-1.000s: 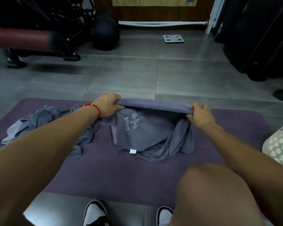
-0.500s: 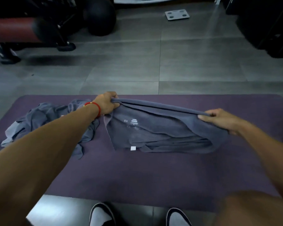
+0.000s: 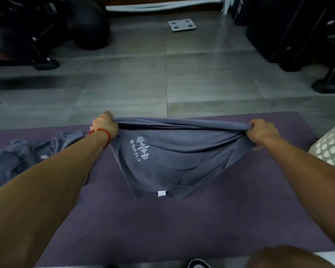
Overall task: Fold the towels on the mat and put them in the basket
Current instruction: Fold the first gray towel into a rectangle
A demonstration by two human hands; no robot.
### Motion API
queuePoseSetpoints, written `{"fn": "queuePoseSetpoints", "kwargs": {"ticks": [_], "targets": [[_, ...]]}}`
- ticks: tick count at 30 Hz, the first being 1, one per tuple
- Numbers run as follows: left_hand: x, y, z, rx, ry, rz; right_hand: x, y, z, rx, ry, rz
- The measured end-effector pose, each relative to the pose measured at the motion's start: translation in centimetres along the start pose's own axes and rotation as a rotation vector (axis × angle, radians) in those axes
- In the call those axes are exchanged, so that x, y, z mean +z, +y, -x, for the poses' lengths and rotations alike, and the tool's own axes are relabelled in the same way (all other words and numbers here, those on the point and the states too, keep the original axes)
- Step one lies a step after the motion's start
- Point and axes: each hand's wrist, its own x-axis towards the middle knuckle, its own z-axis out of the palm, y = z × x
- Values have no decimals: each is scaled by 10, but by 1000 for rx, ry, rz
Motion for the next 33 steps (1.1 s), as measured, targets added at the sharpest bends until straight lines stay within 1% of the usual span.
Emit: {"fn": "queuePoseSetpoints", "kwargs": {"ticks": [2, 3, 5, 6, 7, 9, 10, 11, 13, 14, 15, 17, 18, 20, 21, 22, 23, 24, 26, 27, 28, 31, 33], "targets": [[-11, 26, -16, 0, 5, 142, -20, -17, -18, -22, 53, -284], [-20, 40, -22, 15, 1, 219, -33, -28, -28, -67, 105, -399], [-47, 63, -33, 54, 2, 390, -65, -53, -39, -191, 290, -503], [-61, 69, -38, 64, 32, 482, -84, -63, -39, -256, 395, -522], [-77, 72, -40, 139, 93, 522, -102, -71, -34, -322, 468, -518], [-103, 69, -37, 361, 156, 488, -134, -77, -18, -470, 528, -404], [-112, 62, -34, 452, 176, 415, -144, -77, -11, -540, 511, -319], [-119, 54, -27, 526, 184, 337, -149, -75, -2, -592, 469, -230], [-118, 32, -14, 710, 198, 132, -137, -63, 5, -639, 350, -15], [-112, 18, -9, 806, 162, 31, -122, -54, 9, -660, 284, 103], [-101, 1, -5, 873, 84, -70, -102, -43, 14, -677, 217, 234], [-70, -40, 2, 910, -78, -260, -59, -21, 30, -679, 94, 489], [-48, -60, 7, 929, -123, -323, -36, -9, 40, -666, 40, 578], [-1, -93, 22, 881, -191, -424, 12, 13, 56, -631, -67, 656], [22, -110, 30, 843, -220, -543, 38, 24, 63, -599, -136, 634], [45, -128, 40, 755, -295, -675, 65, 37, 69, -565, -213, 589], [69, -146, 49, 622, -394, -813, 92, 49, 76, -531, -304, 547], [89, -160, 59, 503, -494, -901, 115, 62, 84, -507, -401, 513], [123, -182, 79, 376, -620, -910, 148, 84, 97, -480, -551, 449], [137, -189, 87, 344, -644, -885, 157, 93, 100, -478, -567, 421], [147, -190, 93, 315, -668, -881, 162, 101, 97, -477, -533, 388], [166, -177, 105, 211, -721, -904, 167, 118, 74, -428, -325, 338], [169, -150, 101, 135, -773, -850, 170, 123, 55, -341, -259, 284]]}}
